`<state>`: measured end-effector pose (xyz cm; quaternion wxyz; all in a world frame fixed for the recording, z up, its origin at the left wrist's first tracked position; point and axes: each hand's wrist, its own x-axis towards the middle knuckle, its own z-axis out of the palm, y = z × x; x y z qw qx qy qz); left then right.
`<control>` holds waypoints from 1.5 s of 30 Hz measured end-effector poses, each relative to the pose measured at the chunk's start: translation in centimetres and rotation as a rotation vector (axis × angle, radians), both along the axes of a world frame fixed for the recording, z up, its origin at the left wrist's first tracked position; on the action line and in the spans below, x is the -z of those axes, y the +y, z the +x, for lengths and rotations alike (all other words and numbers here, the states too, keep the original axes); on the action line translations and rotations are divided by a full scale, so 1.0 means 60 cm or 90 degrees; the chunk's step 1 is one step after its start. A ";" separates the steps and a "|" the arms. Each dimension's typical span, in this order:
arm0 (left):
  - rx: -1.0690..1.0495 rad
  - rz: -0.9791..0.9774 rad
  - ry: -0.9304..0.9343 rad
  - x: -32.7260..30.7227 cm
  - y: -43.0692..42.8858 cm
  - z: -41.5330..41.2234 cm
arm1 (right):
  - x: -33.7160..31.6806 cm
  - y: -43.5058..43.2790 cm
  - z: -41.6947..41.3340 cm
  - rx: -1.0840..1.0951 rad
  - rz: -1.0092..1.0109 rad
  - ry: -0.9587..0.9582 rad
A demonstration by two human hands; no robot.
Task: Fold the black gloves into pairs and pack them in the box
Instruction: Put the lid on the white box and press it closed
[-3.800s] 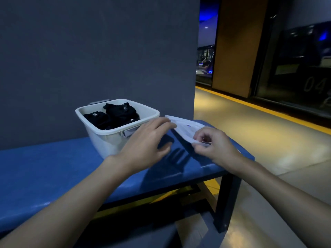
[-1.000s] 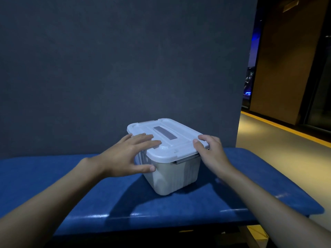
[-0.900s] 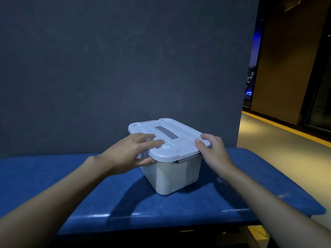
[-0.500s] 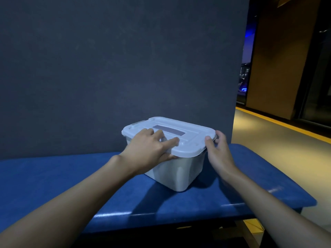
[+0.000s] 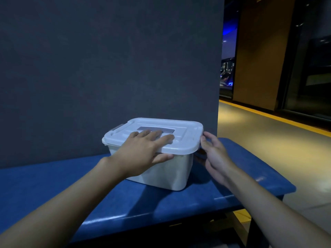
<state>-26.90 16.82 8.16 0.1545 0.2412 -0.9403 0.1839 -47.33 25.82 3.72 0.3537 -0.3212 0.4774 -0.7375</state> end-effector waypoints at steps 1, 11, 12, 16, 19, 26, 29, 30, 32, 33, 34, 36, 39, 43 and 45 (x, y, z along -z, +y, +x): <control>-0.004 0.007 -0.007 -0.001 0.000 0.002 | 0.002 -0.001 -0.002 -0.005 0.002 -0.012; 0.002 0.122 0.002 -0.010 0.008 0.009 | 0.010 -0.004 -0.009 -0.045 0.003 -0.133; 0.003 0.140 0.014 -0.013 0.009 0.009 | 0.011 -0.004 -0.010 -0.051 0.000 -0.140; 0.002 0.159 0.015 -0.022 0.013 0.012 | 0.014 0.000 -0.005 -0.049 0.005 -0.127; -0.007 0.153 -0.002 -0.018 0.015 0.018 | 0.011 0.004 -0.002 -0.062 -0.016 -0.165; -0.009 0.163 -0.023 -0.011 0.004 0.029 | -0.004 0.001 0.007 -0.038 -0.017 -0.135; -0.015 0.152 -0.036 -0.012 0.001 0.027 | -0.012 -0.005 0.013 -0.016 0.003 -0.093; -0.015 0.149 -0.041 -0.013 -0.001 0.026 | -0.016 -0.008 0.014 -0.014 0.009 -0.080; -0.017 0.136 -0.049 -0.014 -0.003 0.024 | -0.025 -0.011 0.019 -0.011 0.032 -0.054; -0.017 0.127 -0.051 -0.014 -0.003 0.022 | -0.030 -0.012 0.021 -0.002 0.047 -0.034; -0.018 0.118 -0.050 -0.013 -0.003 0.019 | -0.036 -0.014 0.023 0.013 0.058 -0.014; -0.020 0.098 -0.040 -0.010 -0.004 0.011 | -0.046 -0.014 0.027 0.041 0.066 0.020; -0.037 0.075 -0.017 0.000 -0.001 -0.005 | -0.049 -0.015 0.031 0.060 0.081 0.041; -0.042 0.050 0.024 0.008 -0.002 -0.017 | -0.050 -0.014 0.031 0.082 0.091 0.053; -0.030 0.068 0.041 0.004 -0.014 -0.010 | -0.051 -0.015 0.032 0.104 0.092 0.082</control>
